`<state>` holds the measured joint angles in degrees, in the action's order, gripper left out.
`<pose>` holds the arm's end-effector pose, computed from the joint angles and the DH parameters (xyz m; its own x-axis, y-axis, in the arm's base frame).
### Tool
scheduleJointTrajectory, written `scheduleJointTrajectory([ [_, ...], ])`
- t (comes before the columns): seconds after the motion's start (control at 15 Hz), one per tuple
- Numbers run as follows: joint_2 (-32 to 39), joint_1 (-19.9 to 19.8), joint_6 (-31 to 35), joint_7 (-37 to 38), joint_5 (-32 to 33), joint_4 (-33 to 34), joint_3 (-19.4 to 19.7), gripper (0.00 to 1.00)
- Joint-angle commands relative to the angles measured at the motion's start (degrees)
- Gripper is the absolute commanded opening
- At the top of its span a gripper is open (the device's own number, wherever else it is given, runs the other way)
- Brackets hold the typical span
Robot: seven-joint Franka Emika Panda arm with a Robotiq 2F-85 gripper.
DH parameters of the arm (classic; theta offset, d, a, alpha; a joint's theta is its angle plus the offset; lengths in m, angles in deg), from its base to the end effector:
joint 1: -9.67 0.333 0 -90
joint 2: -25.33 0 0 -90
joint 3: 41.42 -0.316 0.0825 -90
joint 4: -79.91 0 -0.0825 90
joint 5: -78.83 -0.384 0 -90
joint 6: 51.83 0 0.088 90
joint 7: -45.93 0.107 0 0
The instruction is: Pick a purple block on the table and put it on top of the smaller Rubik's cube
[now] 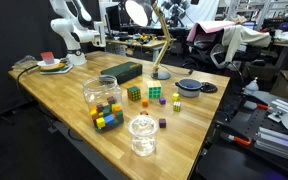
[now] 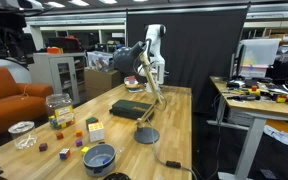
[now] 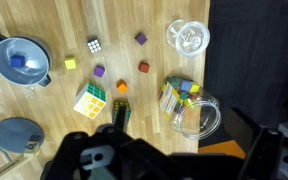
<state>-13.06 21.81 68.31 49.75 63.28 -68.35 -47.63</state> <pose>0.3415 0.1291 0.4888 0.9826 0.1035 0.1541 0.1332 -0.9713 -0.1973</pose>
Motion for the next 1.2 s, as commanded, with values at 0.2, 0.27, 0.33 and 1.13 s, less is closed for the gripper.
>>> scheduleJointTrajectory([
  [0.2, 1.1, -1.5, 1.0, 0.8, 1.8, 0.0, -1.5, 1.0],
  [0.27, 2.0, -2.0, 1.6, 1.0, 3.4, 0.1, -2.4, 1.0],
  [0.33, 3.0, -2.4, 2.1, 1.5, 5.0, 0.1, -3.2, 1.0],
  [1.13, 18.5, -3.6, 7.6, 11.0, 19.0, 0.8, -7.9, 1.0],
])
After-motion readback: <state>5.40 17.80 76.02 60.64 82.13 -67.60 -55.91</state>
